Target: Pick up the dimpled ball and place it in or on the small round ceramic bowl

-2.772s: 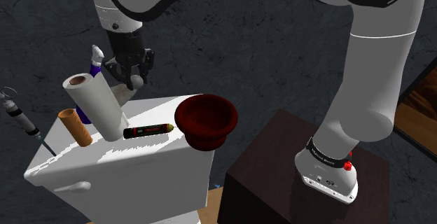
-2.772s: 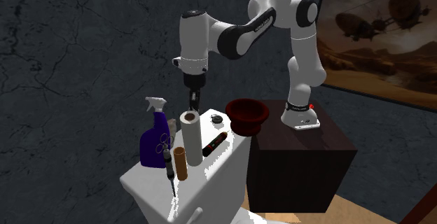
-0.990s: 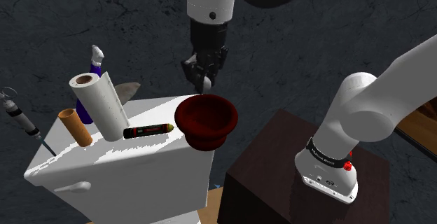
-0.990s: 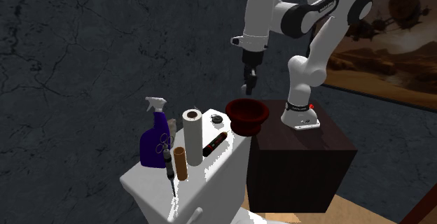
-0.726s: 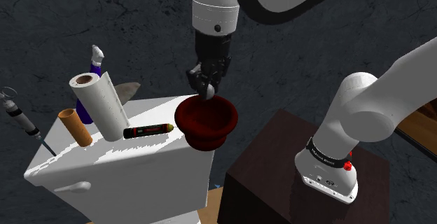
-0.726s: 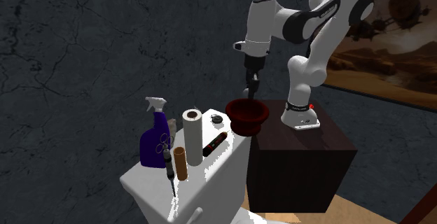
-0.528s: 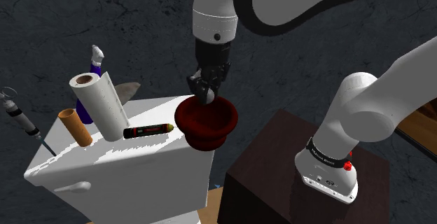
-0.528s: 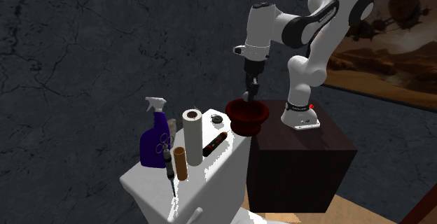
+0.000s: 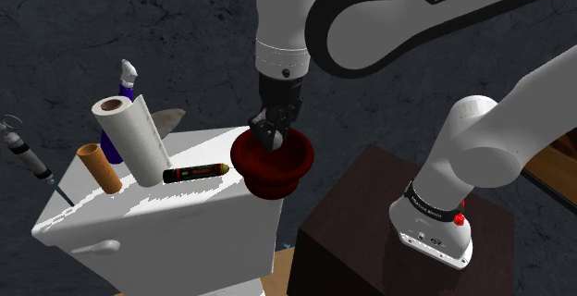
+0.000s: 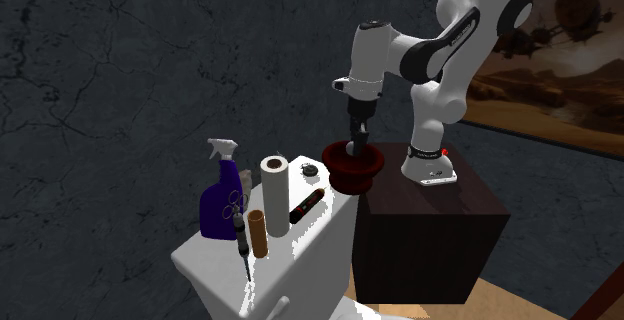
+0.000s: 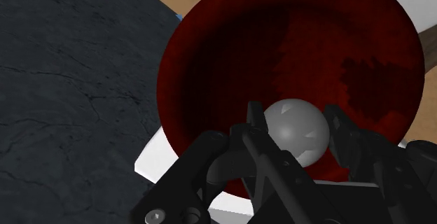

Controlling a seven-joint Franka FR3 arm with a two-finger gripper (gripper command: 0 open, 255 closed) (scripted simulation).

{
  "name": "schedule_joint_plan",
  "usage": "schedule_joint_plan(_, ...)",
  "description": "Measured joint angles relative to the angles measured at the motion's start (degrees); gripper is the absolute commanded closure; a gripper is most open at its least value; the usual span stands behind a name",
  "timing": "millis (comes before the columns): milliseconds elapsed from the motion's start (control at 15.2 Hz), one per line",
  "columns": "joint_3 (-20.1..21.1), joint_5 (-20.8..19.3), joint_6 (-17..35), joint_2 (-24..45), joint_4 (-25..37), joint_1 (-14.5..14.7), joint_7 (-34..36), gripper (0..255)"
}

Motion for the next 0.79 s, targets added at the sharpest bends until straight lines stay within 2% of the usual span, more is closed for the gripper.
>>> schedule_joint_plan(330, 0.06, -0.01, 0.29, 0.12, -0.15, -0.02, 0.01, 255)
schedule_joint_plan(396, 0.06, -0.01, 0.29, 0.13, -0.15, -0.02, 0.01, 0)
schedule_joint_plan(792, 0.06, -0.01, 0.29, 0.13, -0.15, -0.02, 0.01, 0)
